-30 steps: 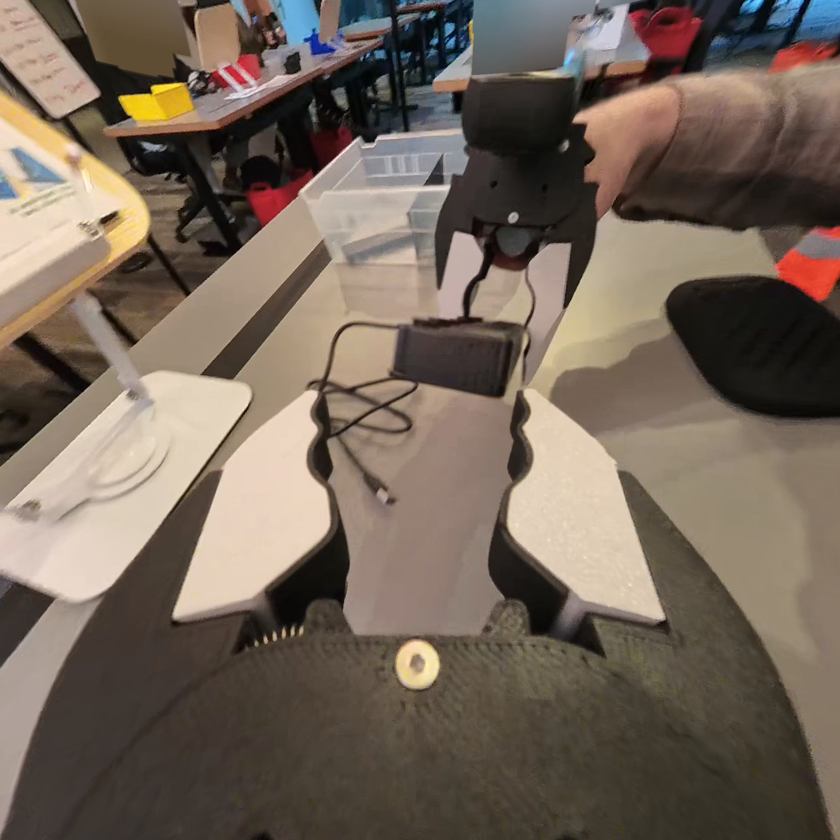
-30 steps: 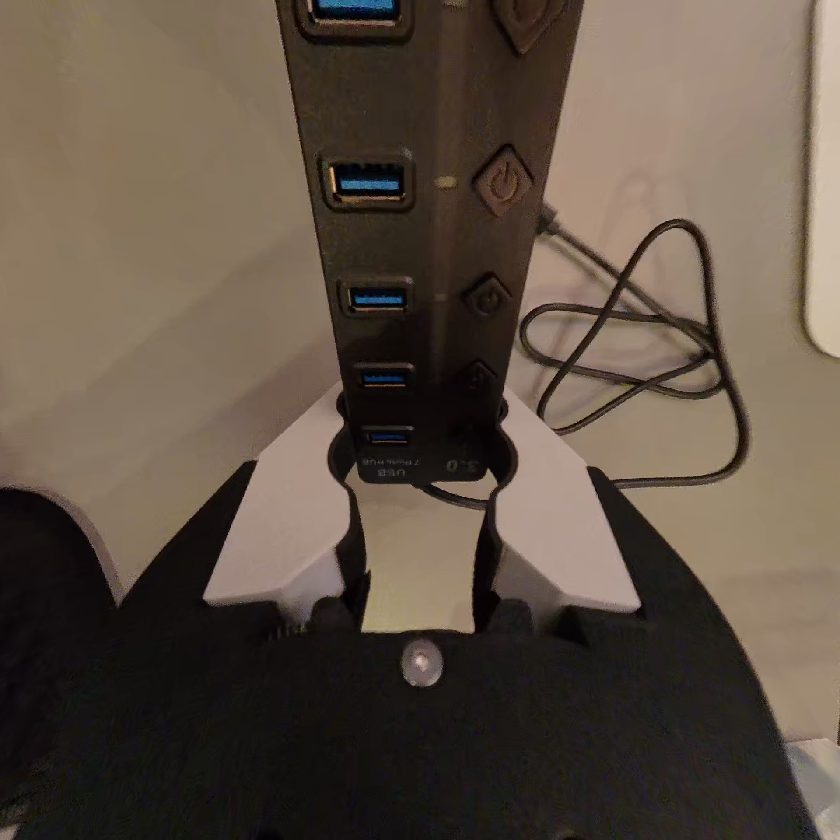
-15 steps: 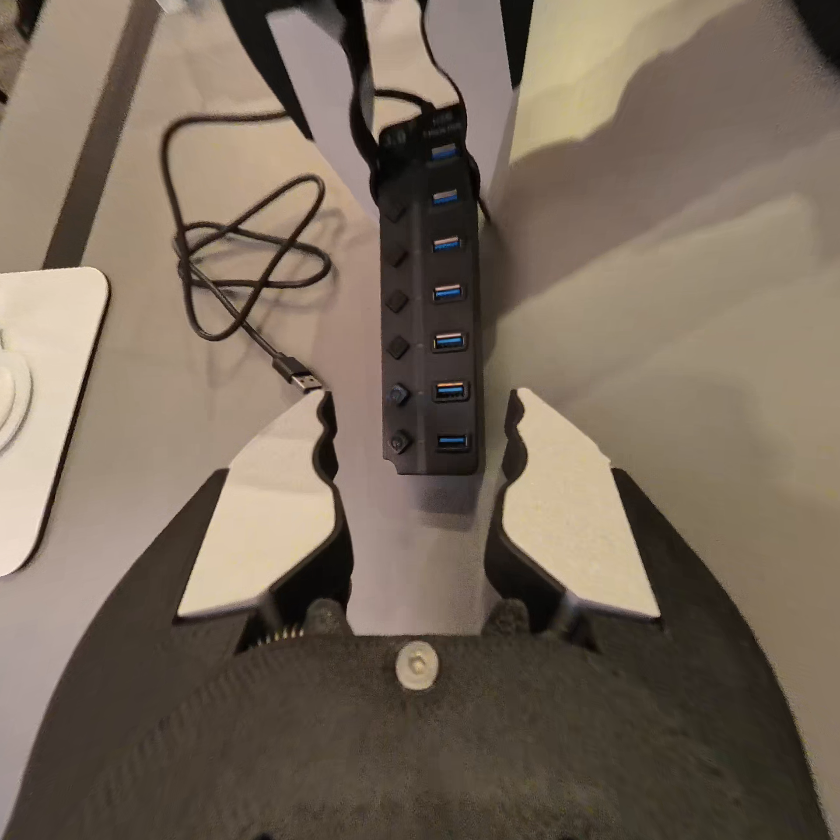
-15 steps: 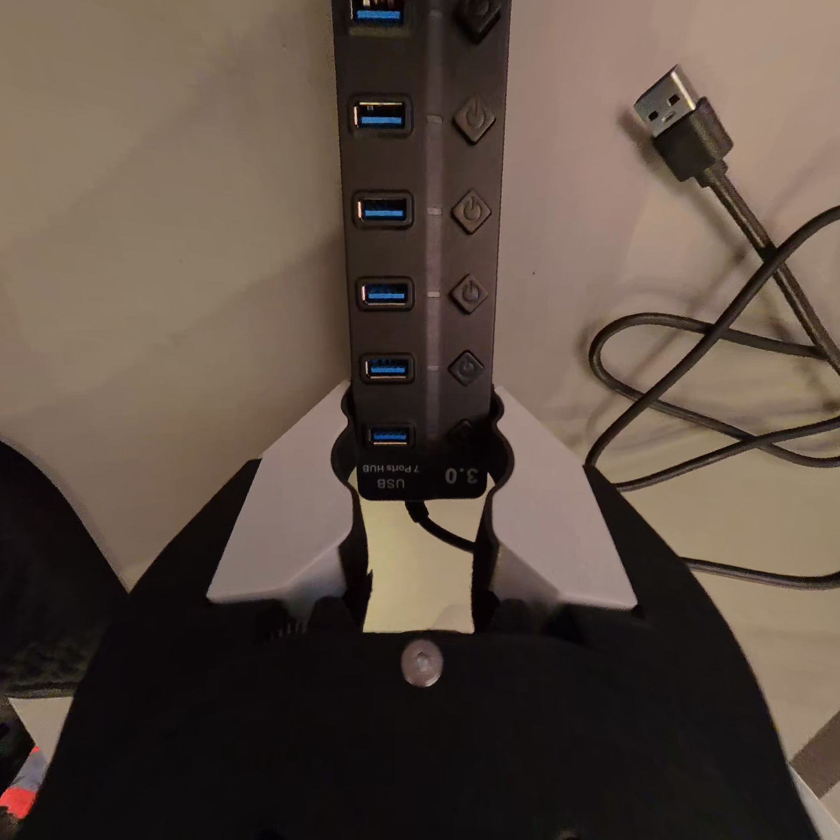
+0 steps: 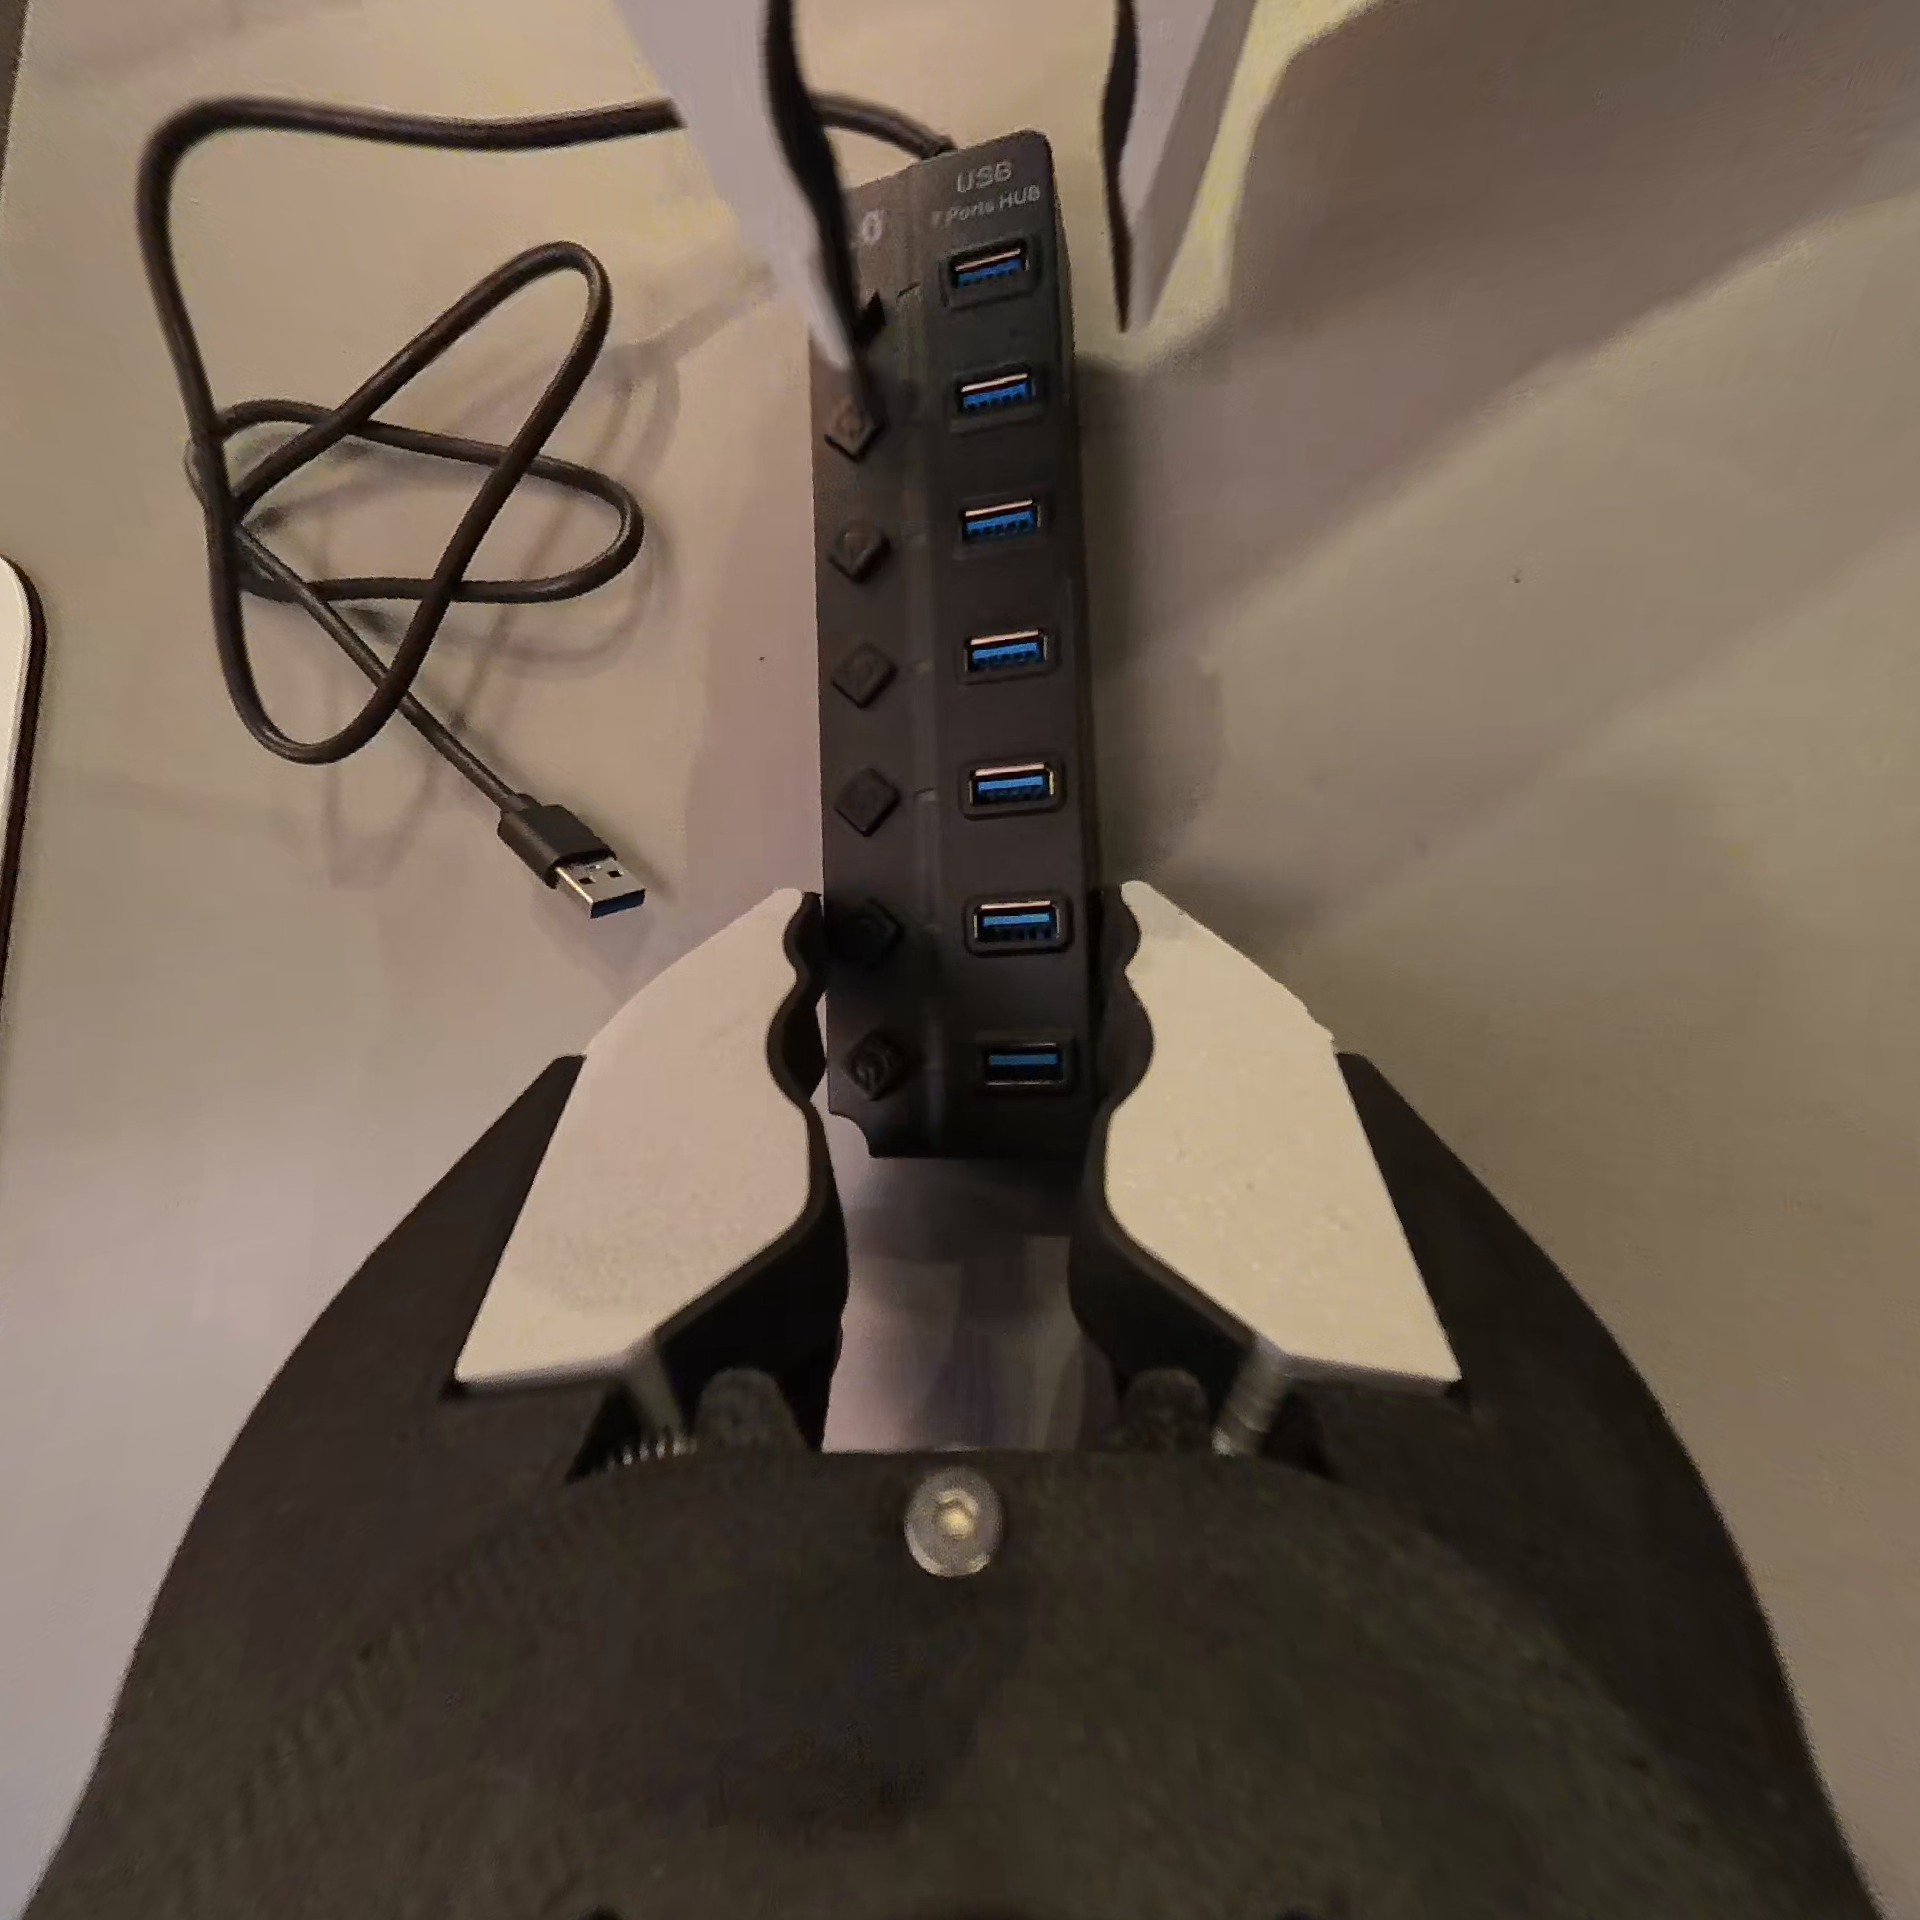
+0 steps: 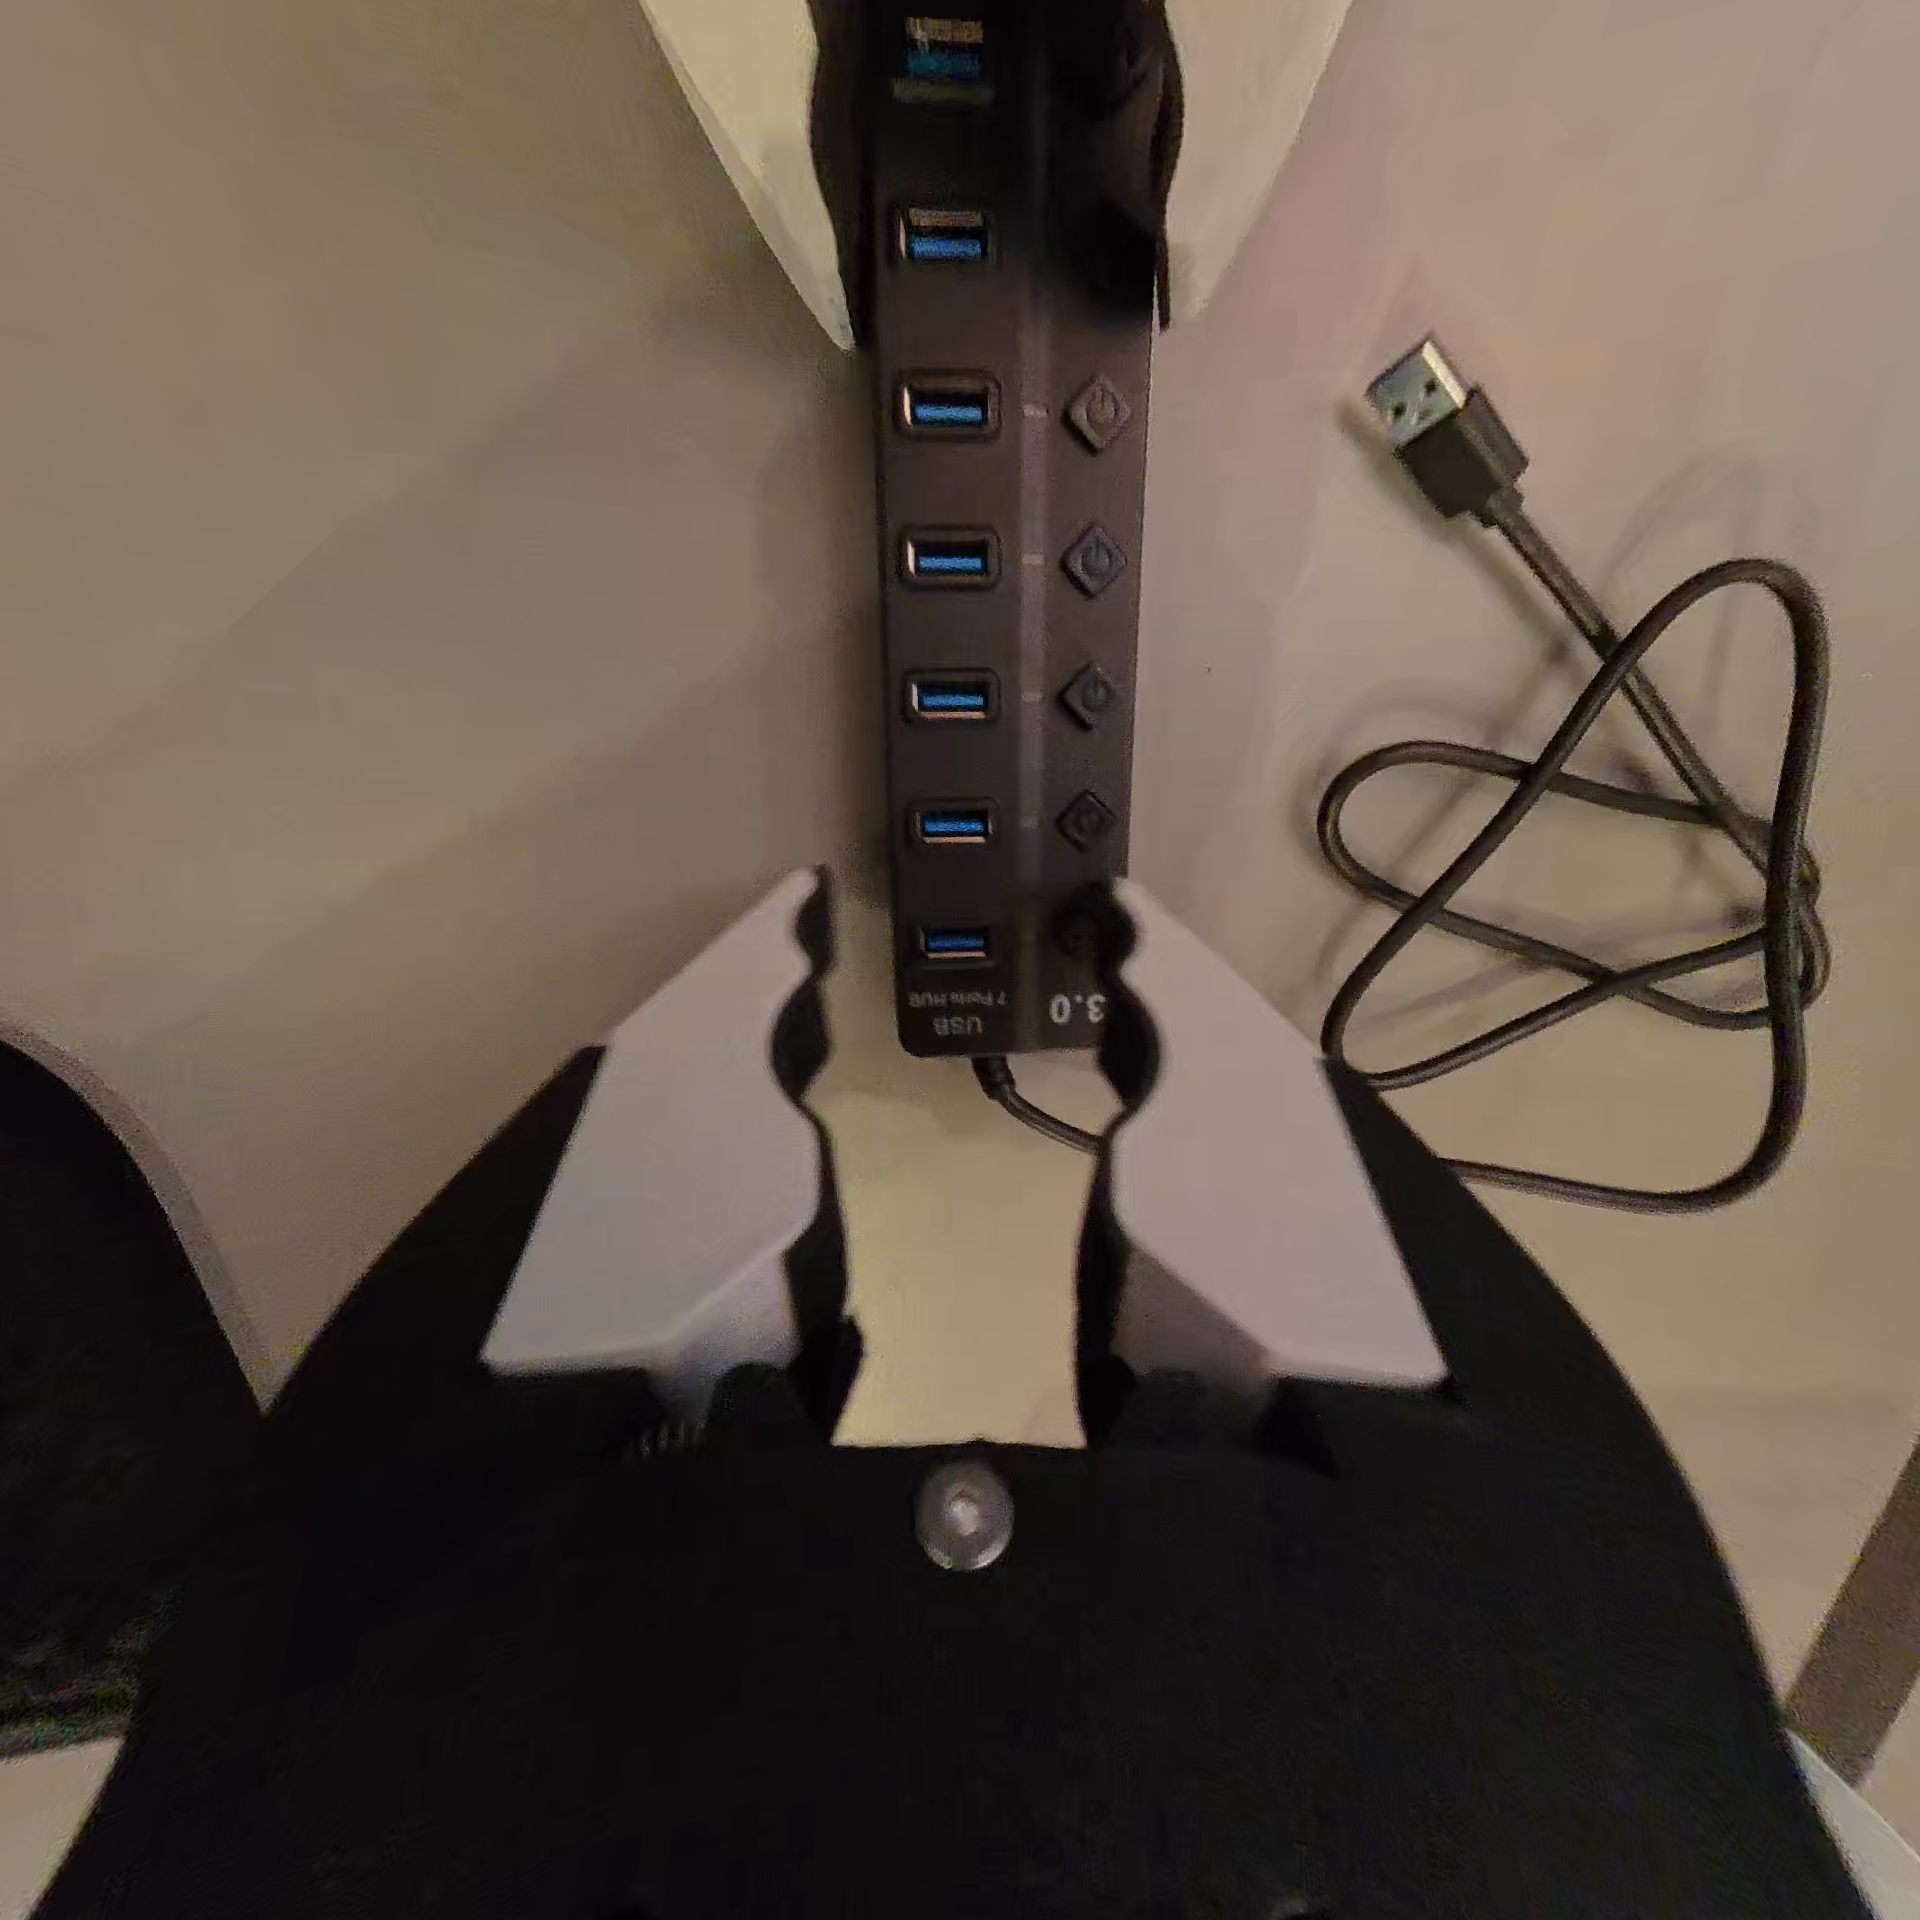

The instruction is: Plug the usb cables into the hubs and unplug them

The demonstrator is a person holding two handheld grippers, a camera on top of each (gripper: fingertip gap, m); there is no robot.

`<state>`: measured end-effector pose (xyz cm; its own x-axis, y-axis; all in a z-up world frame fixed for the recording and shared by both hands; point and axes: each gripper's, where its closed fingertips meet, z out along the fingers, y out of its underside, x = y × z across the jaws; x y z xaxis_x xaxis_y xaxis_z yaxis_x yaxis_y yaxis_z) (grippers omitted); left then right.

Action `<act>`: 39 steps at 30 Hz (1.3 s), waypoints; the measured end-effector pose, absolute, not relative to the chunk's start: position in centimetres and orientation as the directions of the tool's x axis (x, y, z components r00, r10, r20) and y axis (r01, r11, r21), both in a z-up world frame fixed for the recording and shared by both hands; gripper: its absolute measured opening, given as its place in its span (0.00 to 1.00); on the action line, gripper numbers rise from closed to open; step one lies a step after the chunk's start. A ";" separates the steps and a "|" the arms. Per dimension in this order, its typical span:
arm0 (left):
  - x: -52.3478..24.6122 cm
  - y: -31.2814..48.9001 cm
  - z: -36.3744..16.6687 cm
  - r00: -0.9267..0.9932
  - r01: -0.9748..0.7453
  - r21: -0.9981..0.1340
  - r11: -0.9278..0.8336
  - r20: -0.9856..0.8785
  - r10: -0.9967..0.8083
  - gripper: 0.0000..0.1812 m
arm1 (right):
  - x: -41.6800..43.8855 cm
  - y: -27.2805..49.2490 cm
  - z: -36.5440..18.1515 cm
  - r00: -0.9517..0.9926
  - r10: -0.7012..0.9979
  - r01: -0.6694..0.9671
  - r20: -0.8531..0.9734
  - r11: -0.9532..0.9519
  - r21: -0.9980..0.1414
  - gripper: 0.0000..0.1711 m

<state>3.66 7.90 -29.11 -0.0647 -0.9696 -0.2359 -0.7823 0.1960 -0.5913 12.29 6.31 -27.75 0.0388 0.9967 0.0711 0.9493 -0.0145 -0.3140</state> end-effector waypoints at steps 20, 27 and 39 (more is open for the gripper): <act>2.0 7.5 -26.6 0.046 -0.717 -0.683 0.137 -0.242 -0.969 0.39 | 9.8 6.4 -25.3 0.127 0.984 0.841 0.122 -0.042 -0.540 0.23; 1.5 7.4 -25.7 0.106 -0.687 -0.719 0.105 -0.242 -0.964 0.46 | 9.0 6.0 -25.1 0.130 0.983 0.829 0.133 -0.034 -0.559 0.26; -1.6 9.5 -25.8 0.339 -0.676 -0.733 -0.084 -0.208 -0.917 0.41 | 6.3 4.0 -23.8 0.077 0.984 0.799 0.158 0.034 -0.600 0.30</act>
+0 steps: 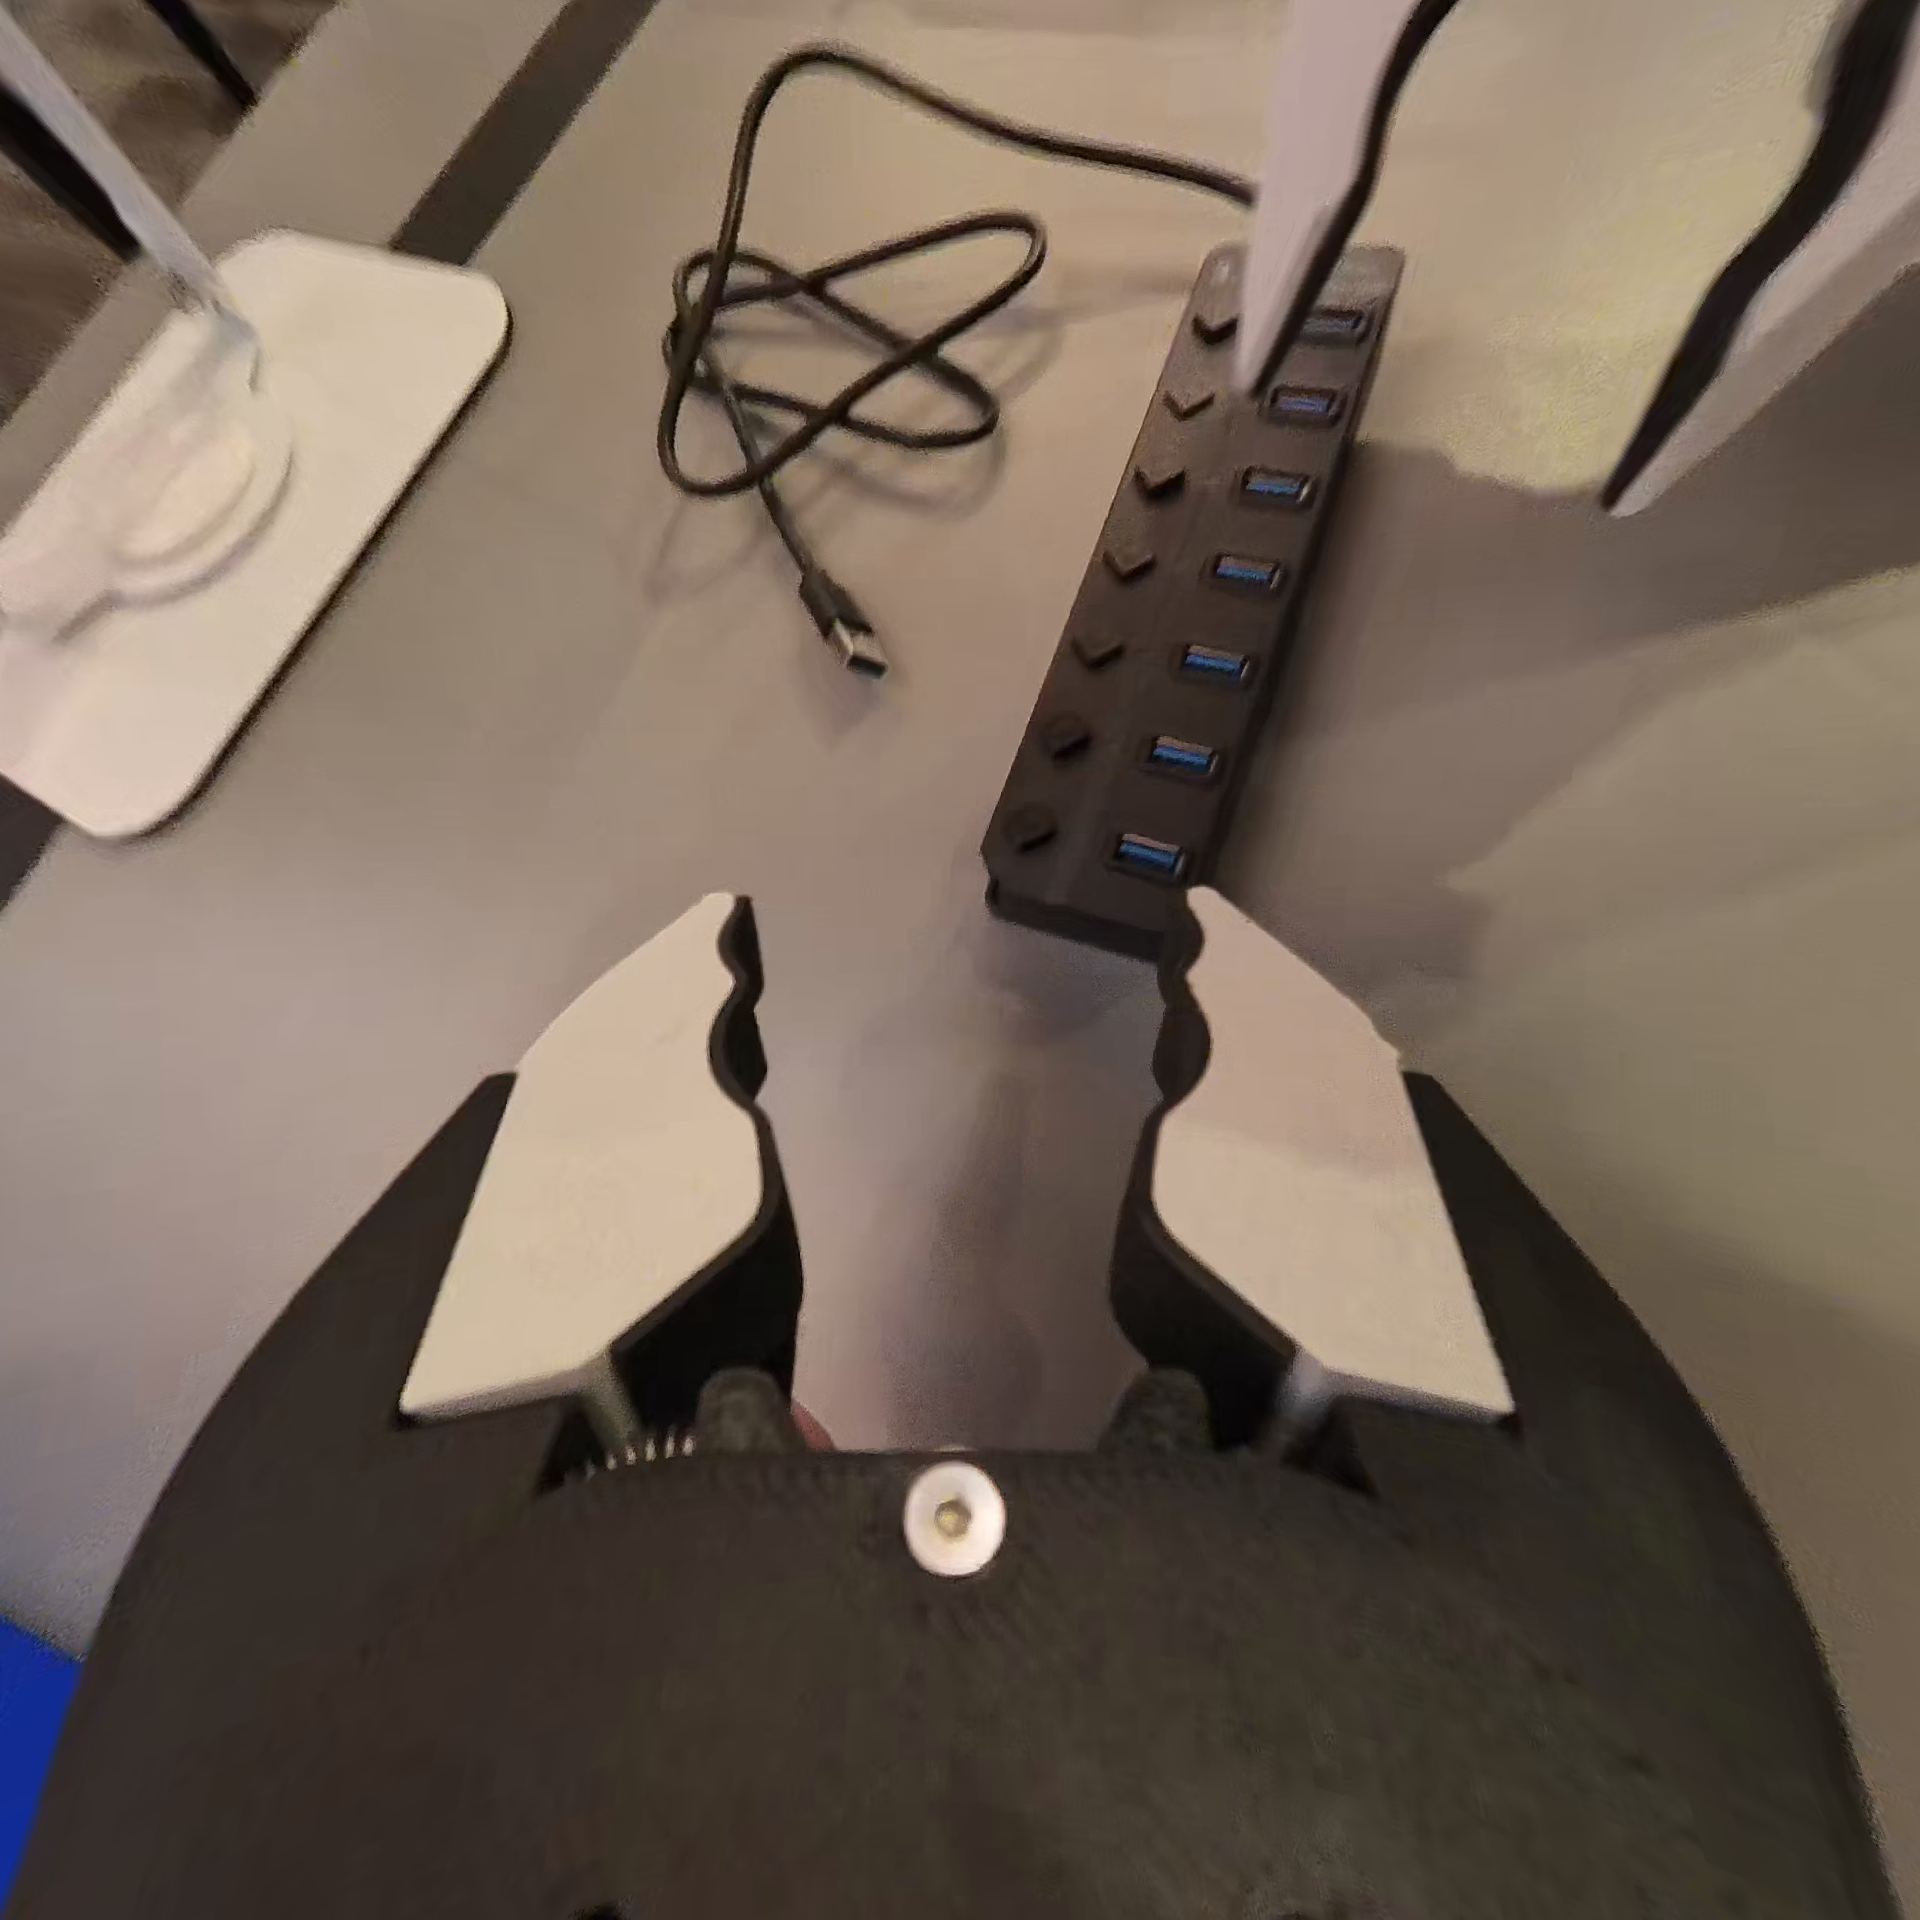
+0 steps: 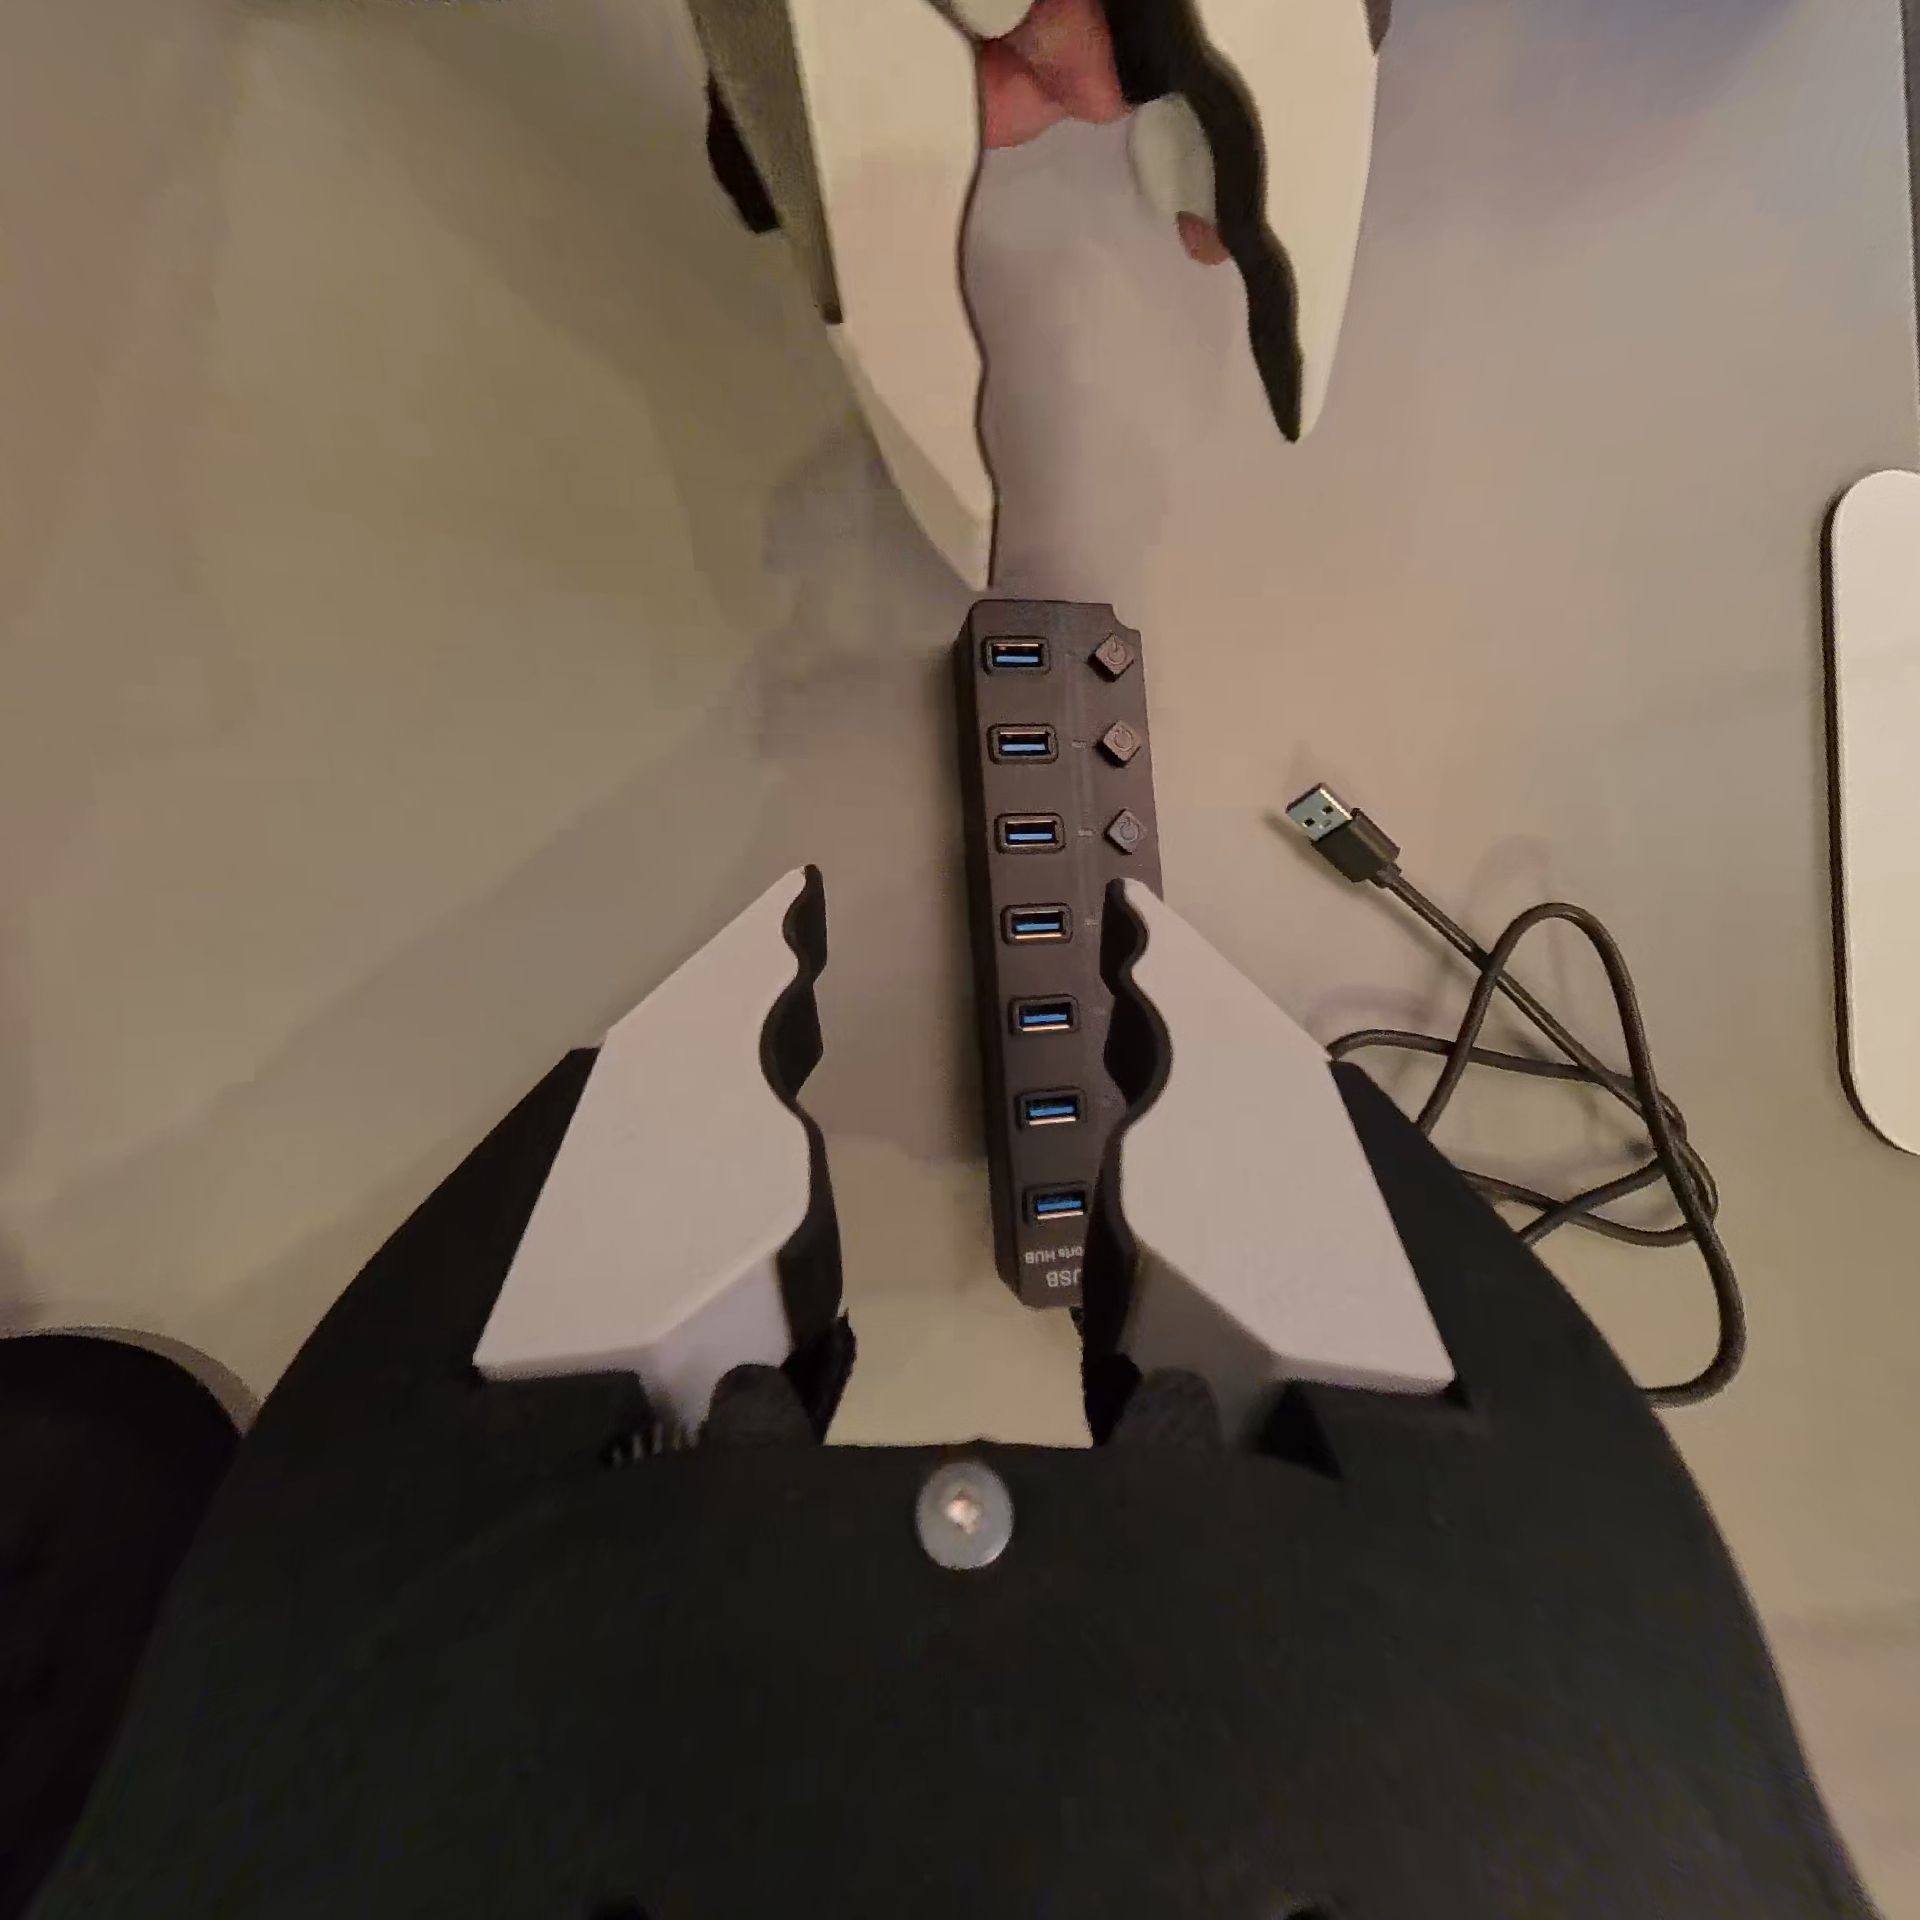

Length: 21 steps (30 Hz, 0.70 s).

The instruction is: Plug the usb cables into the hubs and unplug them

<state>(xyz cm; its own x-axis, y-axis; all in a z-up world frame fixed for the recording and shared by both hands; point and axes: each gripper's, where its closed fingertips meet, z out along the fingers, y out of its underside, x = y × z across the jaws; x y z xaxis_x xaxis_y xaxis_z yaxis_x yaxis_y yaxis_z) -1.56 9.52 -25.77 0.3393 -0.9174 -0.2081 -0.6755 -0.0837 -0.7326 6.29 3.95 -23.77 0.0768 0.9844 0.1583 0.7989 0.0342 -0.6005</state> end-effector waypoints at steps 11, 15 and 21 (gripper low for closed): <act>-4.0 10.7 -29.4 0.407 -0.698 -0.676 -0.236 -0.104 -0.907 0.40 | 6.0 2.7 -24.4 0.064 0.988 0.786 0.142 0.038 -0.617 0.32; -4.3 11.0 -29.6 0.433 -0.706 -0.652 -0.276 -0.089 -0.897 0.41 | 5.7 2.3 -24.6 0.045 0.989 0.788 0.140 0.051 -0.613 0.32; -5.1 11.8 -30.0 0.520 -0.684 -0.613 -0.395 -0.030 -0.854 0.49 | 5.5 1.5 -24.7 0.005 0.990 0.804 0.141 0.080 -0.590 0.33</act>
